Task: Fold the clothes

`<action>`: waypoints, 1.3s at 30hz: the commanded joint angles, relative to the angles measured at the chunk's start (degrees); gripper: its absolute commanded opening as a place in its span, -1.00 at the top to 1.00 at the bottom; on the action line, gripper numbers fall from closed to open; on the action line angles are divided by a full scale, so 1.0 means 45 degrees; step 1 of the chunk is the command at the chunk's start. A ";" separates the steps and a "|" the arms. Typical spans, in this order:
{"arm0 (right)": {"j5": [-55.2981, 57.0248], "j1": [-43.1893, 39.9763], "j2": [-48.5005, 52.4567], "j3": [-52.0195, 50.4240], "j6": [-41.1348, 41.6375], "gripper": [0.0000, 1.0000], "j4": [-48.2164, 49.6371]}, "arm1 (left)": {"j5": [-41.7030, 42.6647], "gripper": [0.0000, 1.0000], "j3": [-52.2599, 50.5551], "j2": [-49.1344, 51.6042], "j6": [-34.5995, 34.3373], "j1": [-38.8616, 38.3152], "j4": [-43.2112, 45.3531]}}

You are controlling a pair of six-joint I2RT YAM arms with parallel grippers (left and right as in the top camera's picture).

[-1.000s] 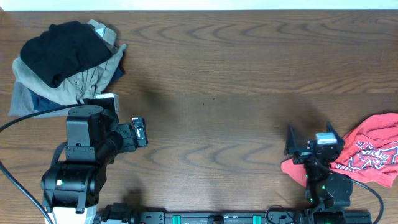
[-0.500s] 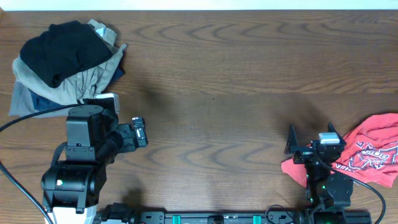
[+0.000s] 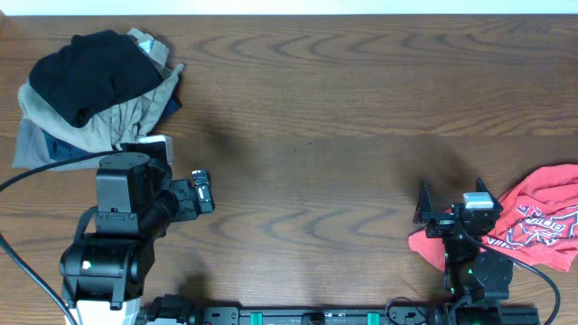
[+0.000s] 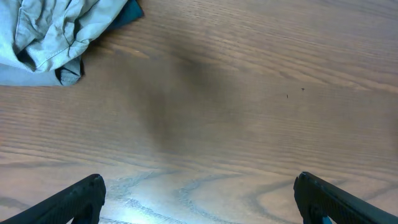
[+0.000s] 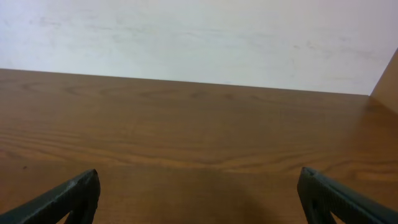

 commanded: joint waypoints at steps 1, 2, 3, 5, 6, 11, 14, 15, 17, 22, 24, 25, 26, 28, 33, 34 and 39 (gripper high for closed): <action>0.0175 -0.0083 -0.0087 -0.0058 0.0170 -0.99 0.0005 | -0.0131 -0.96 -0.0044 -0.0068 0.0097 0.0063 -0.0083; 0.0180 -0.0083 -0.0087 -0.0058 0.0170 -0.98 0.0005 | -0.0529 -0.96 -0.0049 -0.0185 0.0554 0.0068 -0.0253; 0.0180 -0.0083 -0.0087 -0.0058 0.0170 -0.98 0.0005 | -0.0797 -0.96 -0.0049 -0.0301 0.0724 0.0063 -0.0432; 0.0180 -0.0083 -0.0087 -0.0058 0.0170 -0.99 0.0005 | -0.1195 -0.95 -0.0296 -0.0699 0.0733 0.0068 -0.0418; 0.0180 -0.0083 -0.0087 -0.0058 0.0165 -0.98 0.0005 | -0.1316 -0.95 -0.0588 -0.1005 0.0777 0.0073 -0.0248; 0.0180 -0.0083 -0.0087 -0.0058 0.0170 -0.98 0.0005 | -0.1399 -0.95 -0.3279 -0.3317 0.0801 0.0136 0.2176; 0.0180 -0.0083 -0.0087 -0.0058 0.0170 -0.98 0.0005 | -0.1394 -0.96 -0.5251 -0.4906 0.0758 0.0136 0.3852; 0.0180 -0.0083 -0.0087 -0.0058 0.0165 -0.99 0.0005 | -0.1404 -0.96 -0.5799 -0.5377 0.0763 0.0136 0.4299; 0.0180 -0.0083 -0.0087 -0.0058 0.0170 -0.99 0.0005 | -0.1409 -0.95 -0.6999 -0.6475 0.0767 0.0136 0.5270; 0.0180 -0.0083 -0.0087 -0.0058 0.0170 -0.98 0.0005 | -0.1409 -0.96 -0.9389 -0.8437 0.0763 0.0136 0.7839; 0.0180 -0.0083 -0.0087 -0.0058 0.0170 -0.98 0.0005 | -0.1413 -0.96 -1.0224 -0.9073 0.0767 0.0136 0.8932; 0.0180 -0.0083 -0.0087 -0.0058 0.0170 -0.99 0.0005 | -0.1413 -0.95 -1.0584 -0.9350 0.0772 0.0136 0.9418; 0.0180 -0.0083 -0.0087 -0.0058 0.0170 -0.98 0.0005 | -0.1413 -0.96 -1.0933 -0.9627 0.0772 0.0136 0.9836; 0.0180 -0.0083 -0.0087 -0.0058 0.0170 -0.99 0.0005 | -0.1413 -0.96 -1.1584 -1.0171 0.0767 0.0136 1.0467; 0.0180 -0.0083 -0.0083 -0.0058 0.0170 -0.98 0.0005 | -0.1438 -0.96 -1.2536 -1.0627 0.1064 0.0141 1.1293; 0.0180 -0.0083 -0.0087 -0.0058 0.0170 -0.98 0.0005 | -0.1443 -0.96 -1.2536 -1.0627 0.1171 0.0136 1.1118; 0.0180 -0.0083 -0.0087 -0.0058 0.0170 -0.98 0.0005 | -0.1447 -0.96 -1.2531 -1.0627 0.1243 0.0136 1.0788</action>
